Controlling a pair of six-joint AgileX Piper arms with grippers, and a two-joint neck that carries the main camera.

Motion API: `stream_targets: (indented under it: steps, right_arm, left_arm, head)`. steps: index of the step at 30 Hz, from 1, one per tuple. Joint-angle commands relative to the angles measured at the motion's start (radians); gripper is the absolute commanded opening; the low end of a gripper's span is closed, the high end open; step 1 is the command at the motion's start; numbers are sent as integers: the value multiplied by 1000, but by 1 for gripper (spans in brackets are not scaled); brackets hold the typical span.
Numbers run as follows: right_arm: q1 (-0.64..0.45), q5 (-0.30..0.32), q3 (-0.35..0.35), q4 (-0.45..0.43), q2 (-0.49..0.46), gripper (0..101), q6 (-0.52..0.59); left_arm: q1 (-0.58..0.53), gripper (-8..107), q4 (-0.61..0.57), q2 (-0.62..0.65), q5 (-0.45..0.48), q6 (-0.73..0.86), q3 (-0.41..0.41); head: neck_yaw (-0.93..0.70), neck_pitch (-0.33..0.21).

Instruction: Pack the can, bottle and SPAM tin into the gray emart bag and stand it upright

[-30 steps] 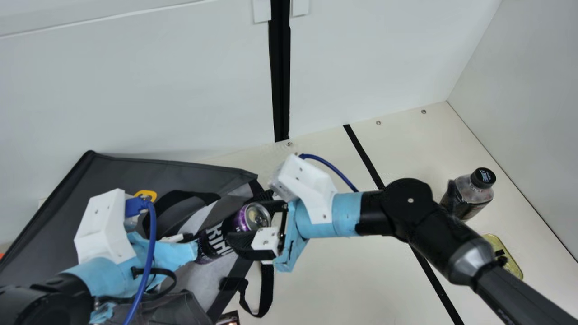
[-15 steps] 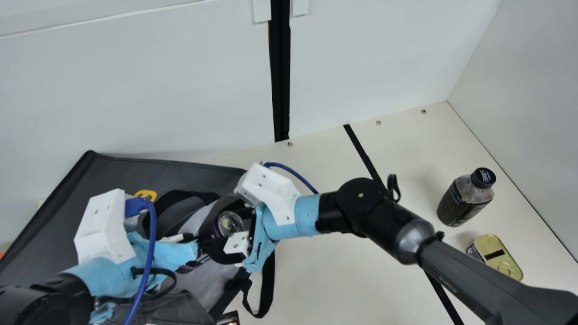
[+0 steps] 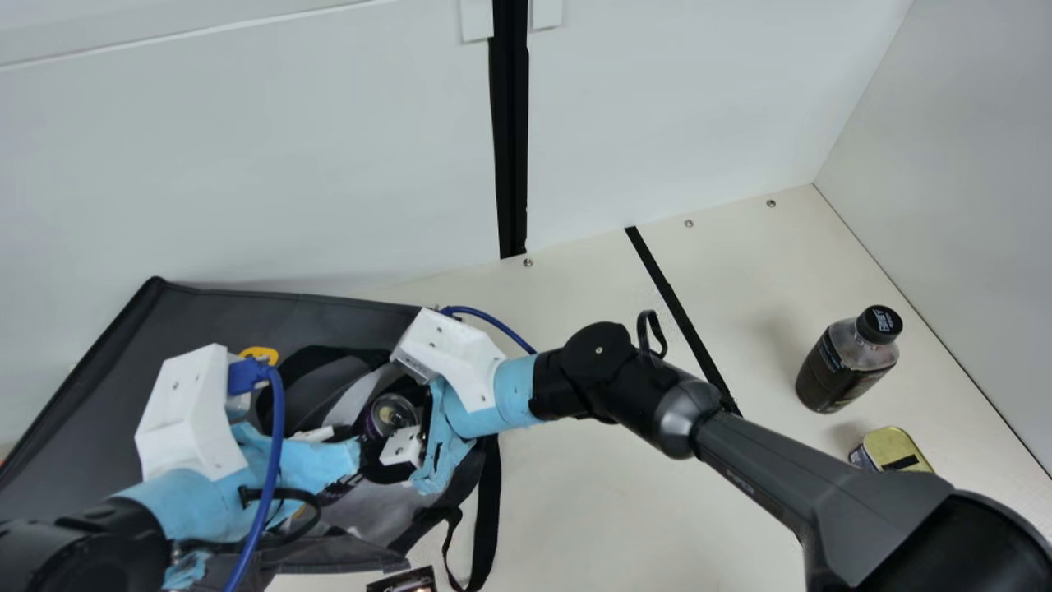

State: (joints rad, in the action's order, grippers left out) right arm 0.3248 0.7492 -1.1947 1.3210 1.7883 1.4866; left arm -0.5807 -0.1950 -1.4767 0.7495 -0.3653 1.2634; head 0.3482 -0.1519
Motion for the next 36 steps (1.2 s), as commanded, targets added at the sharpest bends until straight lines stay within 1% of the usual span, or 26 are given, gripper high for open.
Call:
stream_targets:
  steps: [1, 11, 23, 24, 36]
  right_arm:
    - [2, 0, -4, -5, 3, 20, -3]
    - [3, 7, -5, -24, 0, 53, -3]
    - [1, 4, 47, -46, -64, 94, 1]
    - [0, 3, 53, -48, -72, 95, 2]
    - [-22, -1, 128, -85, -196, 95, -18]
  left_arm:
    - [0, -8, 0, 0, 0, 0, 0]
    - [0, -8, 0, 0, 0, 0, 0]
    - [0, -8, 0, 0, 0, 0, 0]
    - [0, -8, 0, 0, 0, 0, 0]
    - [0, -8, 0, 0, 0, 0, 0]
  head:
    - [1, -23]
    - [1, -23]
    - [1, -23]
    - [1, -23]
    - [1, -23]
